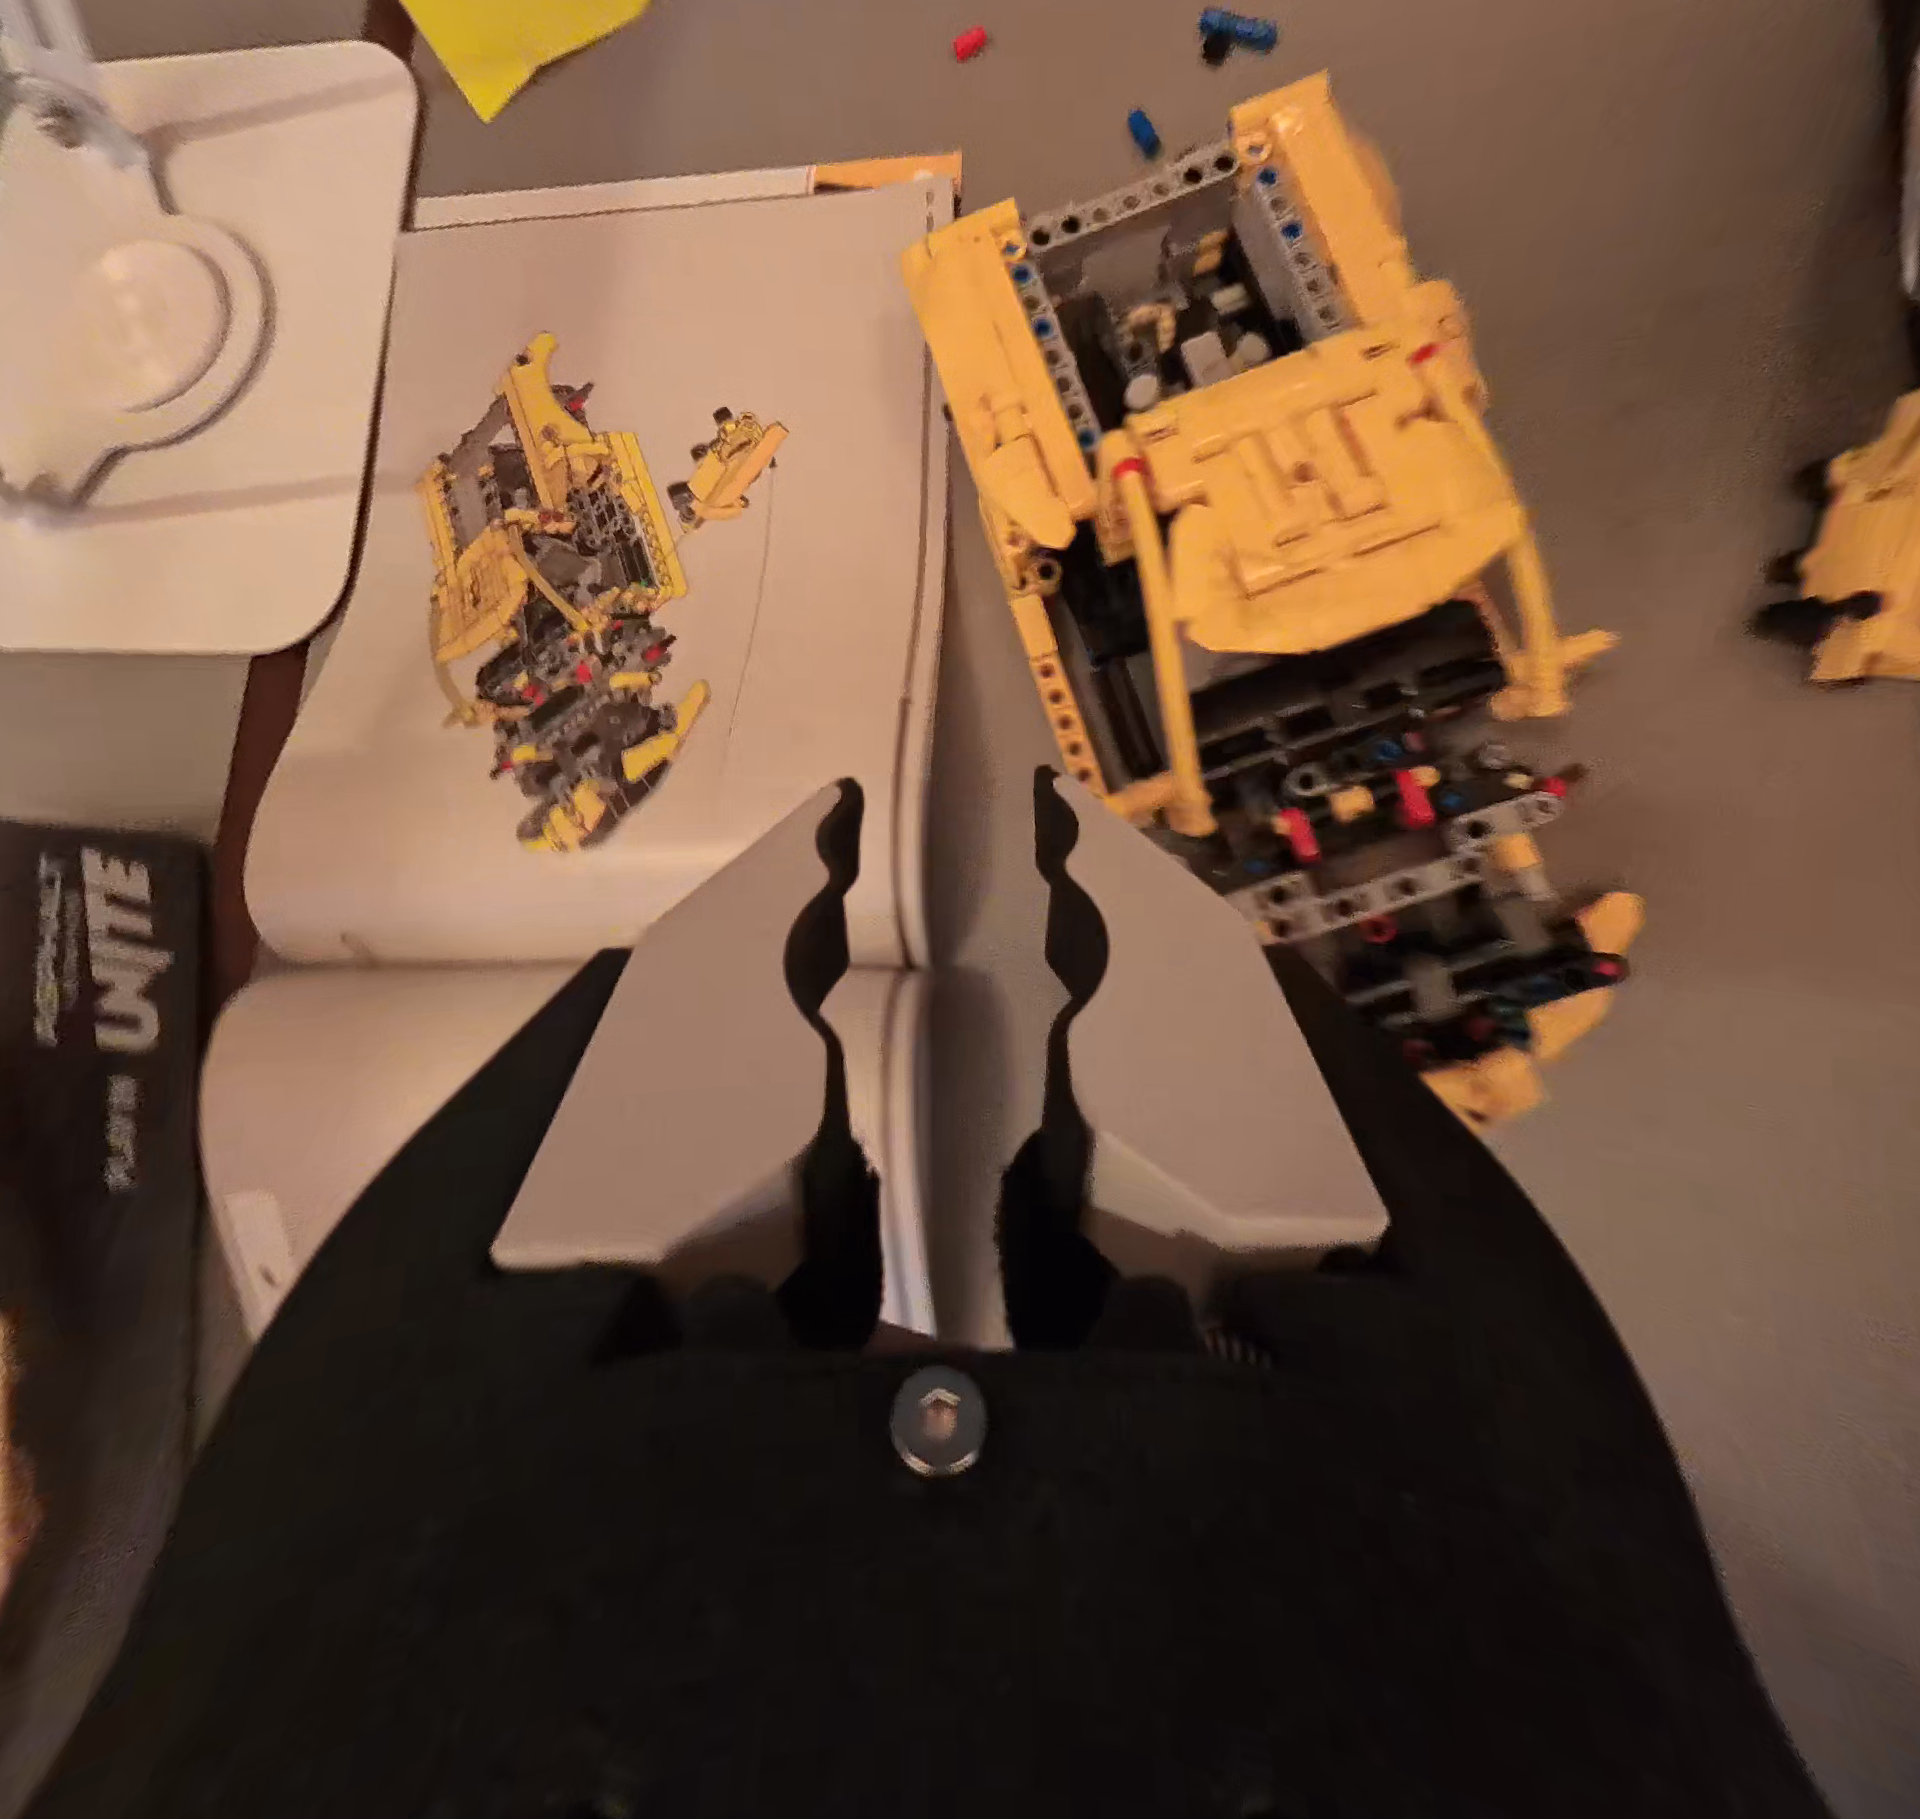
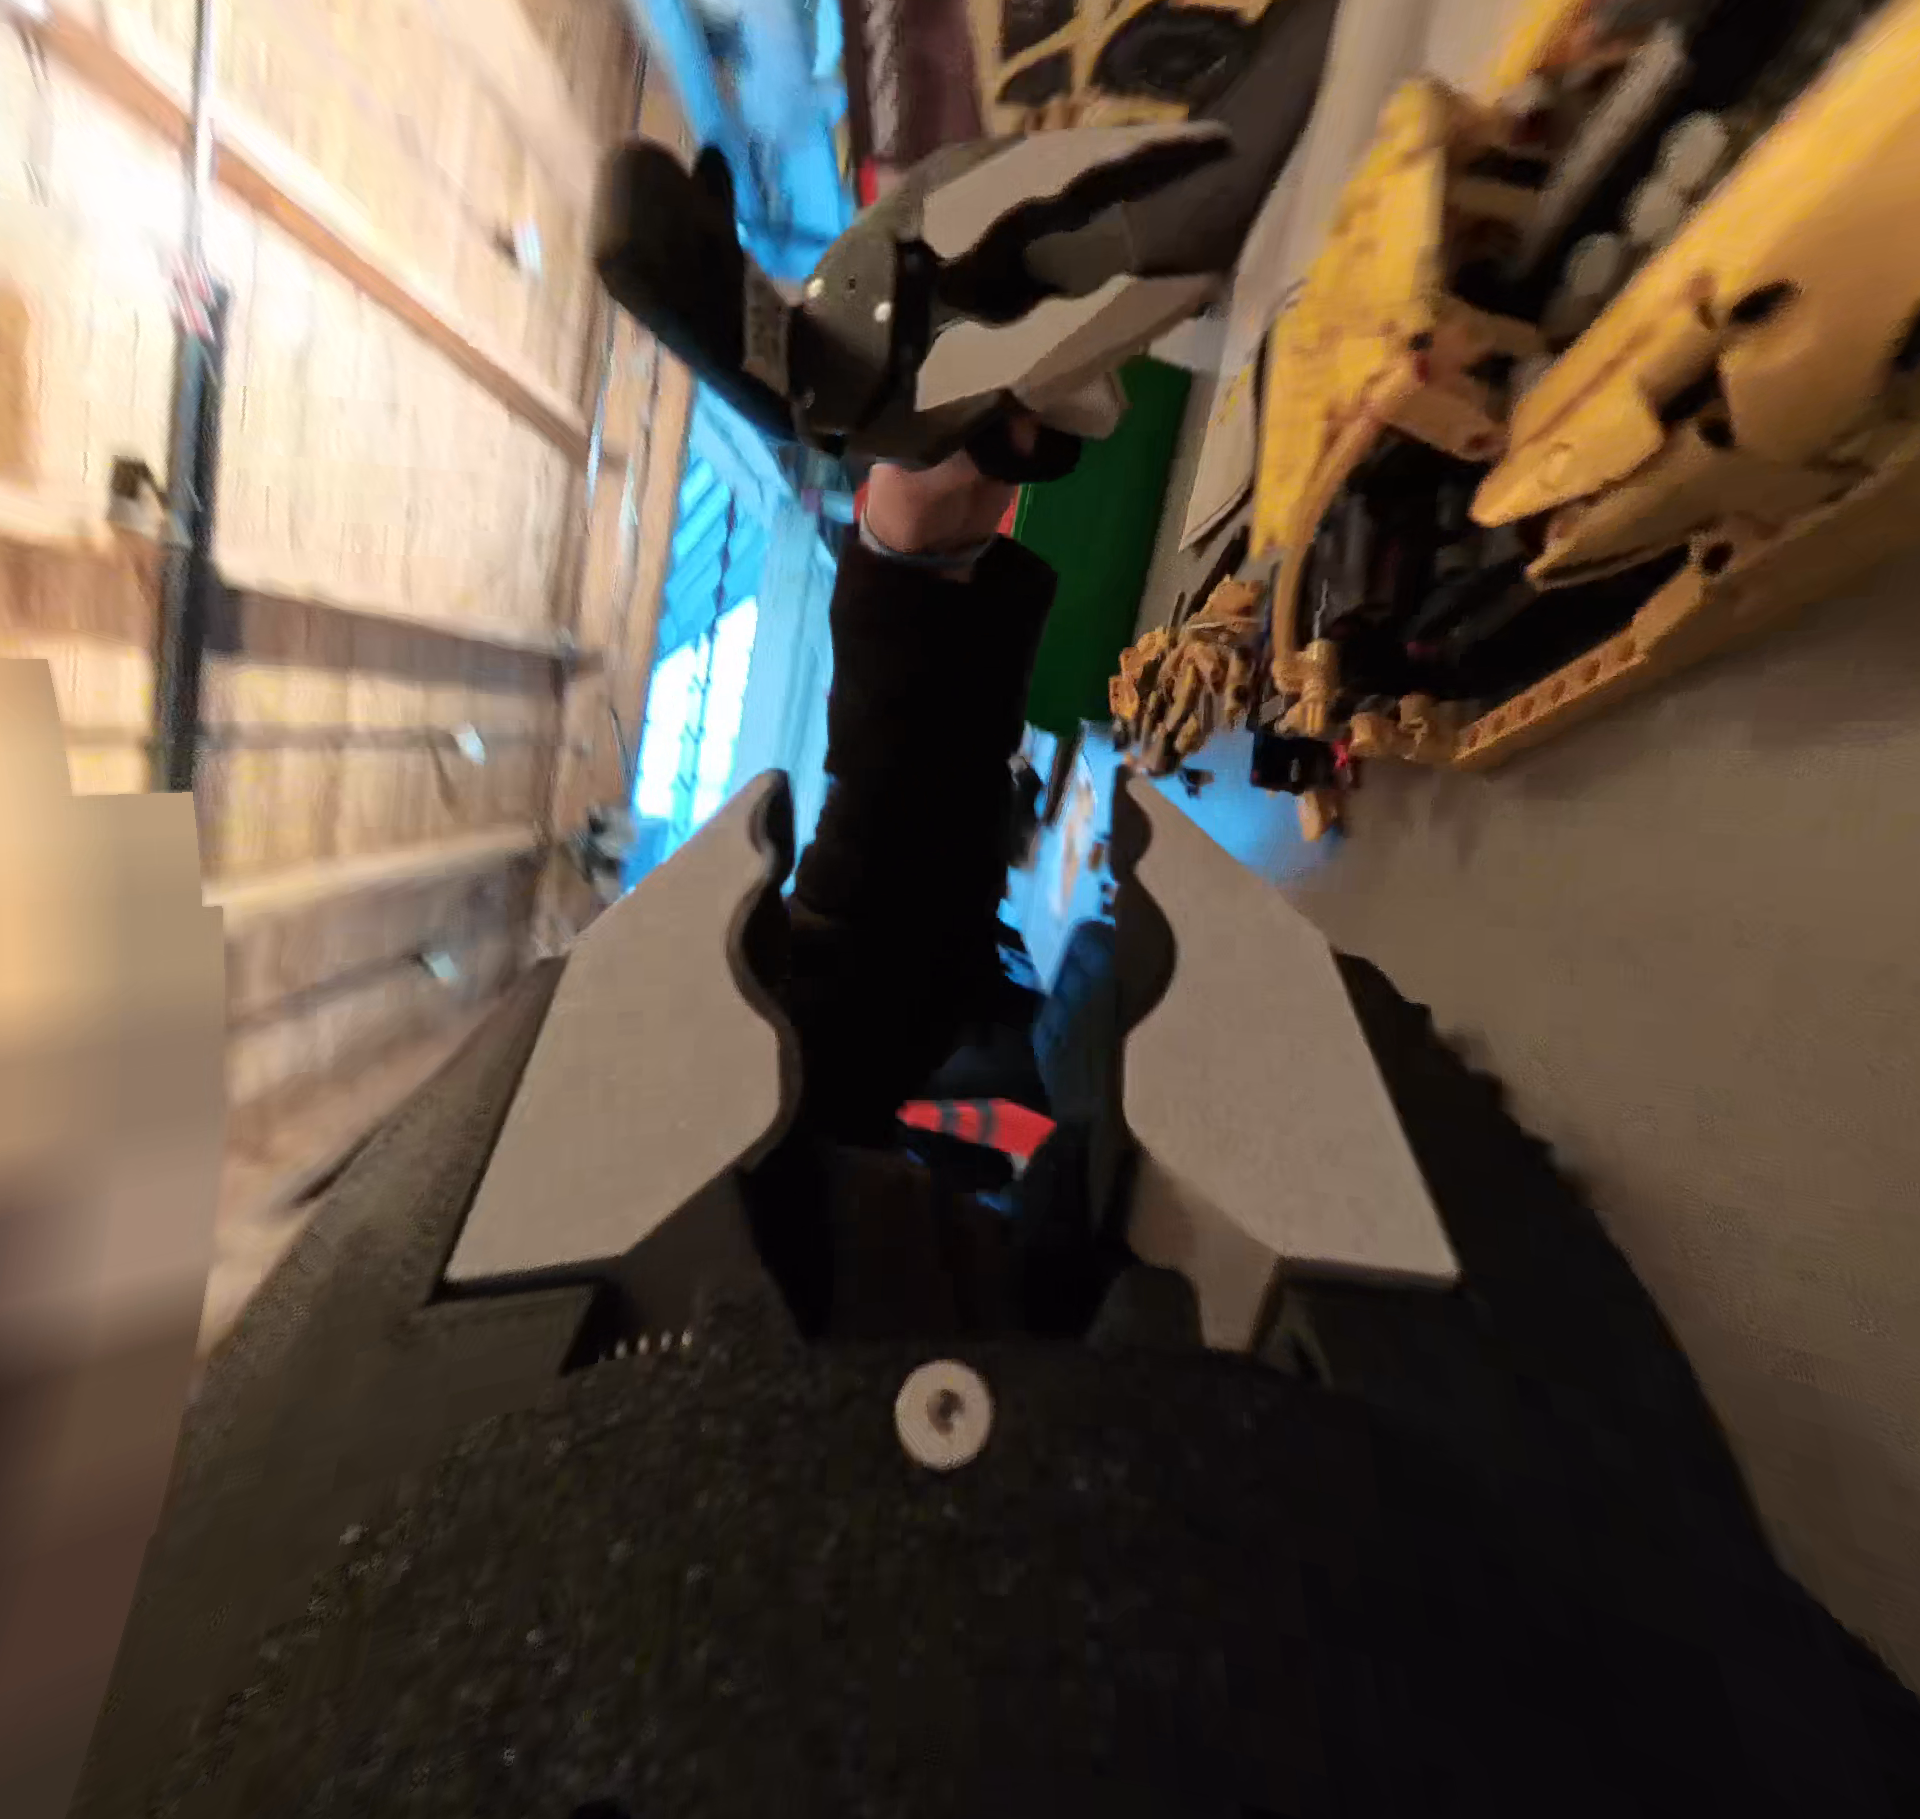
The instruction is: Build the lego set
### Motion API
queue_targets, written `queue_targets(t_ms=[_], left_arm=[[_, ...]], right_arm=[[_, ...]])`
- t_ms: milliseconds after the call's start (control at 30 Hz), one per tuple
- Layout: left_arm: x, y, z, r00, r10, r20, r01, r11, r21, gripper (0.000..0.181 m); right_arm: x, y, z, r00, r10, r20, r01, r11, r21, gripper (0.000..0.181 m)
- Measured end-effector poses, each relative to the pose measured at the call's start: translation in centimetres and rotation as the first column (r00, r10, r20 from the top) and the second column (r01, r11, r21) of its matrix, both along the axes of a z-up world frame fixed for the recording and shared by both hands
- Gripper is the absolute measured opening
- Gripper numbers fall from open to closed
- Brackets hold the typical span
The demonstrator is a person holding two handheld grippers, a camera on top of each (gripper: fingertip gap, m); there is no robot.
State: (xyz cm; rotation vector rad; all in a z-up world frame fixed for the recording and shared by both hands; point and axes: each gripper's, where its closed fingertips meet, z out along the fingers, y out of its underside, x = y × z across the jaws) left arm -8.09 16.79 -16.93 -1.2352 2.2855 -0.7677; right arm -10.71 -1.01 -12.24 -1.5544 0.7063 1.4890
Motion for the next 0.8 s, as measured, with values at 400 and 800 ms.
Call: queue_targets(t_ms=[400, 800], left_arm=[[-10.6, -17.4, -1.2, 0.997, -0.001, 0.084, 0.026, 0.957, -0.29, 0.033], [-8.5, -19.2, -4.3, 0.99, -0.041, 0.137, 0.05, 0.997, -0.057, 0.033]], right_arm=[[-3.0, -5.3, -11.1, 0.313, 0.53, 0.788, -0.459, 0.811, -0.363, 0.048], [-3.6, -3.2, -8.3, 0.246, 0.349, 0.904, -0.476, 0.856, -0.201, 0.019]])
